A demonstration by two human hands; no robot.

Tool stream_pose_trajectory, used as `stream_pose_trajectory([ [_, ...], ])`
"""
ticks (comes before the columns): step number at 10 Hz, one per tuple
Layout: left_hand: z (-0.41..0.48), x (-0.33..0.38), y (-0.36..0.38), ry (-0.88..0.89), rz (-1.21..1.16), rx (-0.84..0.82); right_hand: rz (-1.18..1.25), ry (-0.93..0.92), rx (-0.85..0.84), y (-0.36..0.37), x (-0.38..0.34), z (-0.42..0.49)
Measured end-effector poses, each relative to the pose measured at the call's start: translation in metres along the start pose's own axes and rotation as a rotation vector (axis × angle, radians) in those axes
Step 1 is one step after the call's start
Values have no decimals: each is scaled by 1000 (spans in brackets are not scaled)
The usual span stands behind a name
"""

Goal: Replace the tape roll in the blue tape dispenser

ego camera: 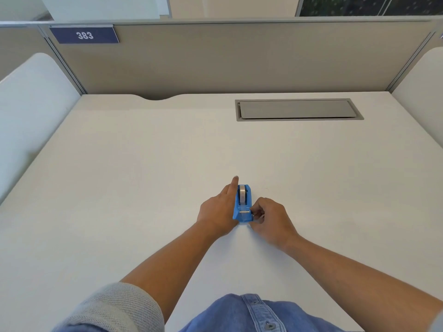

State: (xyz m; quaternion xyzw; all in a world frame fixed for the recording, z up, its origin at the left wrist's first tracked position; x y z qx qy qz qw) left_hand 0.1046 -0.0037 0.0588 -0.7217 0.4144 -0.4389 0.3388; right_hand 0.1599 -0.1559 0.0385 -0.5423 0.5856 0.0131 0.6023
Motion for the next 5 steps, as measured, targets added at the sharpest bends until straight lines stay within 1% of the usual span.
stream_pose_trajectory([
  [1, -3, -4, 4, 23, -18, -13, 1, -20, -6, 0, 2, -3],
  [3, -6, -5, 8, 51, -41, 33, 1, -18, 78, 5, -3, -7],
  [4, -13, -8, 12, 69, 36, 161, 57, -13, 76, 7, 2, -10],
  [5, -28, -18, 23, 42, 68, 203, 40, -7, 71, 9, 10, -19],
])
Point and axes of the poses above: each hand's wrist, its own z-axis towards the middle knuckle, its own y-axis out of the palm, x = y × z, the point moved 3 cm from there along z, towards the middle knuckle, and after that the axes turned 13 degrees about -x, right-handed, at the moved point
